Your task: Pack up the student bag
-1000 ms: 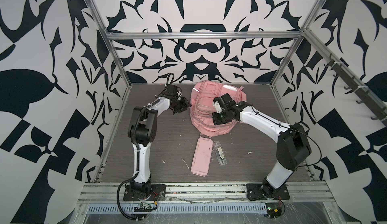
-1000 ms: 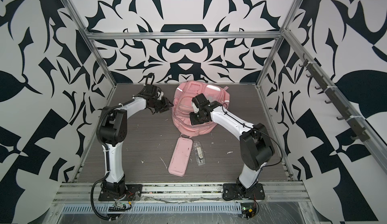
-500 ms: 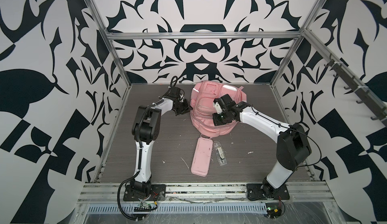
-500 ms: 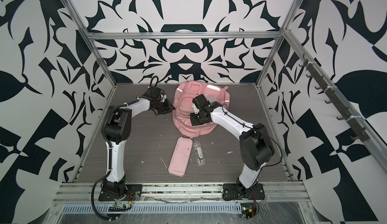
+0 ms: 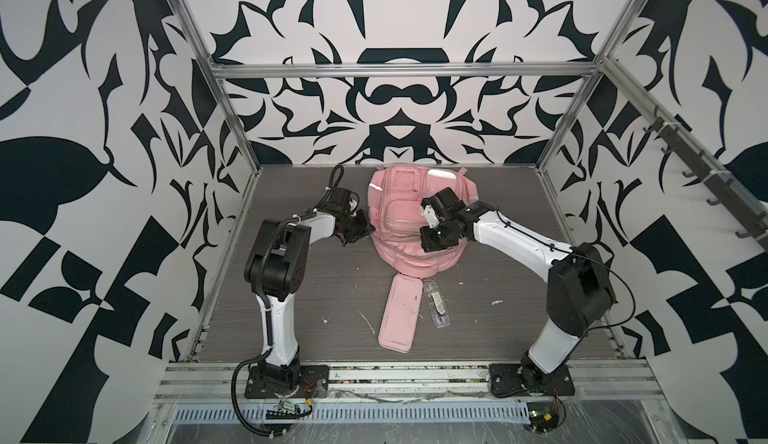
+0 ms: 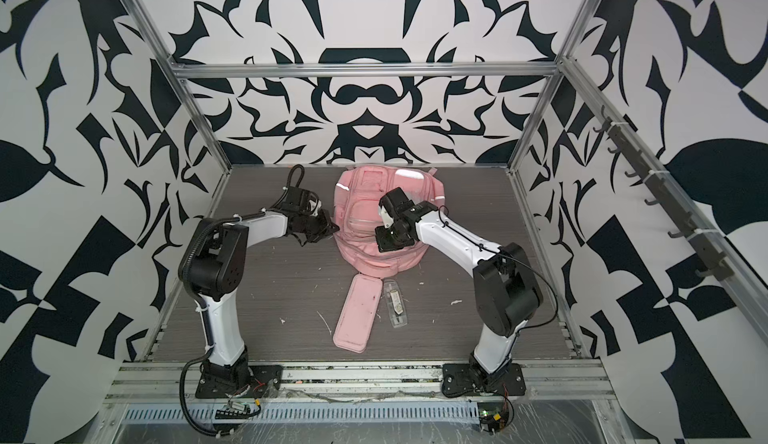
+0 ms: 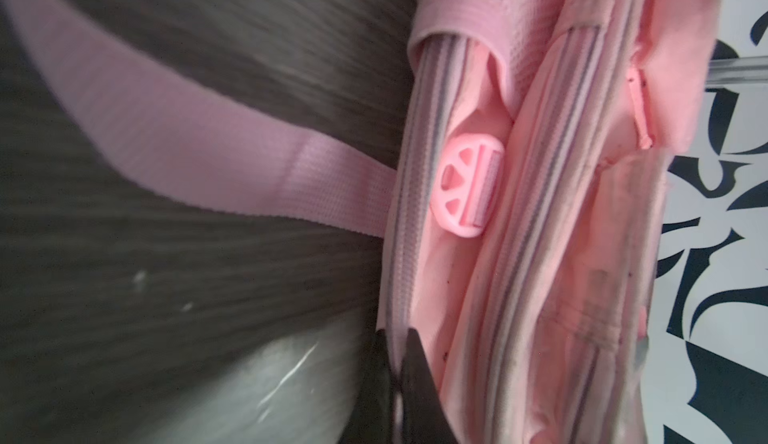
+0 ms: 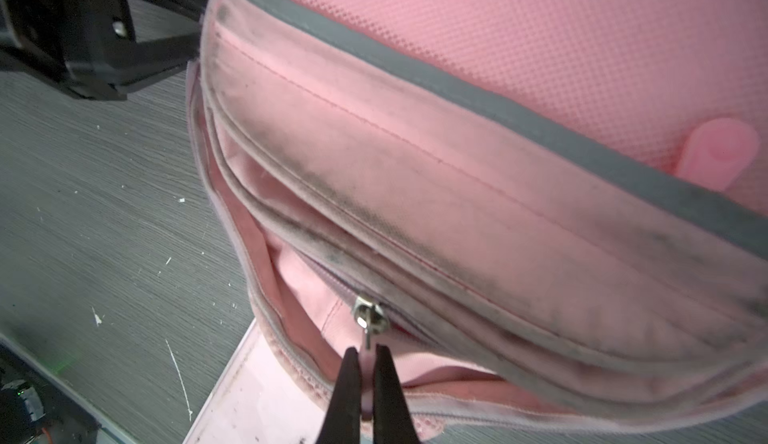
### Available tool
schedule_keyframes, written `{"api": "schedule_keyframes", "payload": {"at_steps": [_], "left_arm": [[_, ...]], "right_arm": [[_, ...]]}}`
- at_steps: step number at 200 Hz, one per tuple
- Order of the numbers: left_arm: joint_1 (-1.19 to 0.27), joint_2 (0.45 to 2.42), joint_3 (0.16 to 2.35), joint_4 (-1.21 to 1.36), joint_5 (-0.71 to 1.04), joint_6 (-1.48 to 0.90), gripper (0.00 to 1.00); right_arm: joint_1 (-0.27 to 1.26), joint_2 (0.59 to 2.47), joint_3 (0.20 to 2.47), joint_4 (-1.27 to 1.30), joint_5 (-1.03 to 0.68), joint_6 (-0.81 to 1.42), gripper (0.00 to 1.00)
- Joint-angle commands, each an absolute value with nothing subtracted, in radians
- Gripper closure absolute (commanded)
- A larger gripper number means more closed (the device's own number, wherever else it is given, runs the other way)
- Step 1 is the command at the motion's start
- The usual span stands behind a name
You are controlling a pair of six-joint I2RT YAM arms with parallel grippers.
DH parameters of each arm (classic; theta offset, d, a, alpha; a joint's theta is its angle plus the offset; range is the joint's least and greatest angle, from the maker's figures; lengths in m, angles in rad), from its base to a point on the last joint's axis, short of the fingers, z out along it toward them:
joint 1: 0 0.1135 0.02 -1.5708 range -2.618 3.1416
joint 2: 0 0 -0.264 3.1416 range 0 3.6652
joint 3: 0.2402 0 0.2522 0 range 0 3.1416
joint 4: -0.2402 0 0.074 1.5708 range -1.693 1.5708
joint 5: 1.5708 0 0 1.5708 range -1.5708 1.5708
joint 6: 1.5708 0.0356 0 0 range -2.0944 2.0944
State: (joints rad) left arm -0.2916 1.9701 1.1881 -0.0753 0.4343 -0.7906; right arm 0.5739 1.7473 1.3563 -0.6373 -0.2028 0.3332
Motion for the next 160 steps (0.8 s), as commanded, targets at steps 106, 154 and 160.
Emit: {"api": "schedule_keyframes", "payload": {"at_steps": [106, 154, 160], "left_arm": [[-0.315, 1.808, 1.022, 0.002, 0.339, -0.898, 1.00], [-0.316, 1.809, 1.048, -0.012, 0.348, -0.890, 1.00], [-0.316, 1.810, 1.054, -0.017, 0.350, -0.886, 1.00]], "right_arm": [[0.786, 1.979, 1.694, -0.641, -0.216, 0.301, 1.00], [0.797, 1.988, 1.736, -0.659, -0.181, 0.277, 1.00], [0.790, 1.981, 1.732, -0.661, -0.174, 0.273, 1.00]]}}
